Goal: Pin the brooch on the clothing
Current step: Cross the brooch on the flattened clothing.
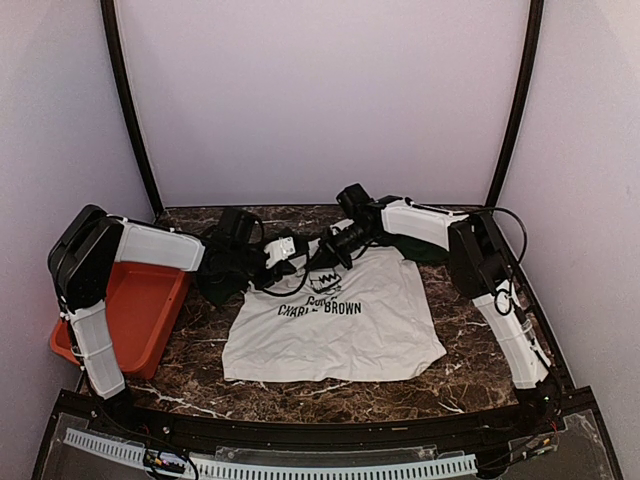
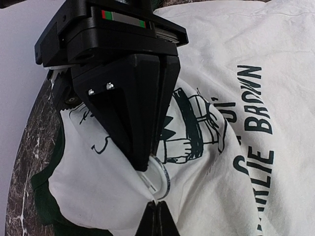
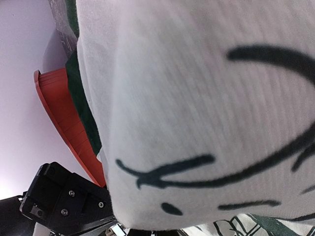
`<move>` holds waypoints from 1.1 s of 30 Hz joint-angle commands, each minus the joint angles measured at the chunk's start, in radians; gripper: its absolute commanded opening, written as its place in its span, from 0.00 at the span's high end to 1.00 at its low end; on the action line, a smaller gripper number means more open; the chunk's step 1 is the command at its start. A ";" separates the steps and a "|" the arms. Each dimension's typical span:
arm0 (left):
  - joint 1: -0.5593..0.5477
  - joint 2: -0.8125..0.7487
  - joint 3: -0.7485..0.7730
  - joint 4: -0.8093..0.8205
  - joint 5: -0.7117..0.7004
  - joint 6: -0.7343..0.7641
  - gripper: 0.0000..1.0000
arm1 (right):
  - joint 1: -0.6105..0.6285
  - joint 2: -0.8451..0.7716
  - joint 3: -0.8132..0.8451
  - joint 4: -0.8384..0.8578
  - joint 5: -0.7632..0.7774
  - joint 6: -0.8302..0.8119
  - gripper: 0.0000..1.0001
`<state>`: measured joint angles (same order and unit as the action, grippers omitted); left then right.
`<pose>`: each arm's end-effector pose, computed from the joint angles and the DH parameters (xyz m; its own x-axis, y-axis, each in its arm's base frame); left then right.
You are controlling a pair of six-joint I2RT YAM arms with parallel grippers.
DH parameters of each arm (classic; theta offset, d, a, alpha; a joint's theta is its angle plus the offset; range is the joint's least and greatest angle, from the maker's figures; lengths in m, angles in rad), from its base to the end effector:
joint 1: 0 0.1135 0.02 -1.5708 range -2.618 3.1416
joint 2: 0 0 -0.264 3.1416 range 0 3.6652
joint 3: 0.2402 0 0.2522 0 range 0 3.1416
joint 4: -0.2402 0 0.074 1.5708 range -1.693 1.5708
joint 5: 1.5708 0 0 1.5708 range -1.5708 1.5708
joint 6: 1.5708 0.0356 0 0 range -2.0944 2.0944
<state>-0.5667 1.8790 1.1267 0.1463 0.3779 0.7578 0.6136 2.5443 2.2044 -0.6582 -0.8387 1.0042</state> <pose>0.3371 -0.2301 0.1805 0.1698 0.6492 -0.7415 0.8786 0.2411 0.4123 0.4281 0.3339 0.1547 -0.9716 0.0055 0.2365 0.1963 0.5771 0.7927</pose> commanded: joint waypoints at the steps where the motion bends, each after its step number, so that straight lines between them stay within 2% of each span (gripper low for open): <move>1: -0.012 -0.037 -0.007 -0.030 0.005 0.015 0.99 | 0.008 0.037 0.055 -0.036 -0.011 -0.035 1.00; 7: -0.014 -0.035 -0.014 0.002 -0.039 0.013 0.99 | 0.032 0.054 0.082 -0.099 -0.013 -0.112 1.00; 18: -0.015 -0.038 -0.018 -0.001 -0.015 0.012 0.99 | 0.048 0.063 0.122 -0.128 -0.022 -0.145 1.00; 27: -0.015 -0.052 -0.028 -0.018 -0.043 0.052 0.99 | -0.005 -0.039 0.012 -0.137 0.025 -0.174 1.00; 33: -0.015 -0.045 -0.018 -0.036 -0.020 0.061 0.99 | -0.010 -0.035 0.043 -0.185 0.046 -0.199 1.00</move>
<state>-0.5743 1.8790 1.1179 0.1471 0.3367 0.8009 0.6106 2.5576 2.2265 -0.8127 -0.8169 0.8349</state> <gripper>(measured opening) 0.010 0.008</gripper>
